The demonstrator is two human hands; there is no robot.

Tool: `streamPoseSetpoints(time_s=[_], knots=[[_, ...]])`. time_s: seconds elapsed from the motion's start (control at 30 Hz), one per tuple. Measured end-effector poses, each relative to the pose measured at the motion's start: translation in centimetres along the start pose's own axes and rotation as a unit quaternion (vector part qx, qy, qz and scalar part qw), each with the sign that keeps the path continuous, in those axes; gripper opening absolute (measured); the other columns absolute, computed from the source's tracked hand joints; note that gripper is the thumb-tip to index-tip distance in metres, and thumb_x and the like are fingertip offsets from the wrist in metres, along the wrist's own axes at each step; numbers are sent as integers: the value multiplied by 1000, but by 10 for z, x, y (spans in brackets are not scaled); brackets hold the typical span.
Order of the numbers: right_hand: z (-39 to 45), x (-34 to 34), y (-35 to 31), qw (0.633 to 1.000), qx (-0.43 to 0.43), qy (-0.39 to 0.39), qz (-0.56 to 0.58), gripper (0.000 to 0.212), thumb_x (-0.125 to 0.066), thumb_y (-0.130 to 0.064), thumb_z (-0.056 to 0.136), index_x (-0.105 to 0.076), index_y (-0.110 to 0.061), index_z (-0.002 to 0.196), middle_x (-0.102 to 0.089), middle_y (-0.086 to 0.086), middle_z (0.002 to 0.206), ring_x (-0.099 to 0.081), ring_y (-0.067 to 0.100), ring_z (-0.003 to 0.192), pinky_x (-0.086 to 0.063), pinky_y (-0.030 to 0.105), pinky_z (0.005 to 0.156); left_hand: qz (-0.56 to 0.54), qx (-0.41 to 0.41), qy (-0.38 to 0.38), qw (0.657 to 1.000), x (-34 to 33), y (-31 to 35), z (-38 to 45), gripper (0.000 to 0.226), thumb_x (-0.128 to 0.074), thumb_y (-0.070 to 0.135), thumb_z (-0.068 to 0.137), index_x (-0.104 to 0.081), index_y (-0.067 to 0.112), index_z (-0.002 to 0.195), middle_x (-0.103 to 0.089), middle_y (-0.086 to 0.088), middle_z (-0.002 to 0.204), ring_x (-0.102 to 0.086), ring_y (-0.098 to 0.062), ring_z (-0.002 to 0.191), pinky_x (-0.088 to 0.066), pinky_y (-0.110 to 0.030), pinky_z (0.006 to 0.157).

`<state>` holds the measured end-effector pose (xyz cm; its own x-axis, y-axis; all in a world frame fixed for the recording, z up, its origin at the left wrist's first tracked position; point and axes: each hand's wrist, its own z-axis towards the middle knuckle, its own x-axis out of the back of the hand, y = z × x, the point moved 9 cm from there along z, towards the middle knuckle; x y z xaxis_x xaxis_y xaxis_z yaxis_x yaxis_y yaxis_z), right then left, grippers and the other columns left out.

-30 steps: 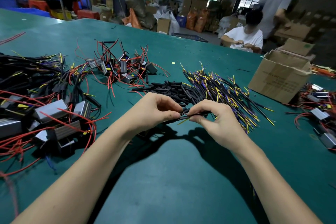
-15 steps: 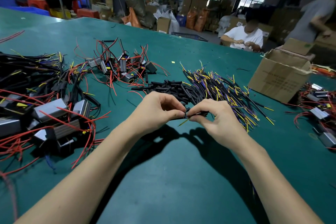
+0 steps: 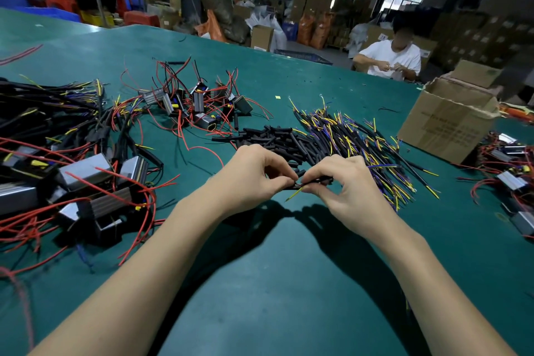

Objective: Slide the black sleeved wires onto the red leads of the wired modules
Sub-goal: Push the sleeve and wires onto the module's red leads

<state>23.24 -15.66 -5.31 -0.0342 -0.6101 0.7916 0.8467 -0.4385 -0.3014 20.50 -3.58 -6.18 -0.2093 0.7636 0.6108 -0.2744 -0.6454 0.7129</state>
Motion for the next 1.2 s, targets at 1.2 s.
streamPoseSetpoints(time_s=[1.2], knots=[[-5,7,21,990,-94,32,103,4,-73,-8,81,-73,-11,83,-67,-11,75,-61,0,74,-45,12,73,24,-29,-13,999,-2,3,-3,26,-77,19,77,-62,20,98,-65,8,88,-56,0,74,-37,-5,63]])
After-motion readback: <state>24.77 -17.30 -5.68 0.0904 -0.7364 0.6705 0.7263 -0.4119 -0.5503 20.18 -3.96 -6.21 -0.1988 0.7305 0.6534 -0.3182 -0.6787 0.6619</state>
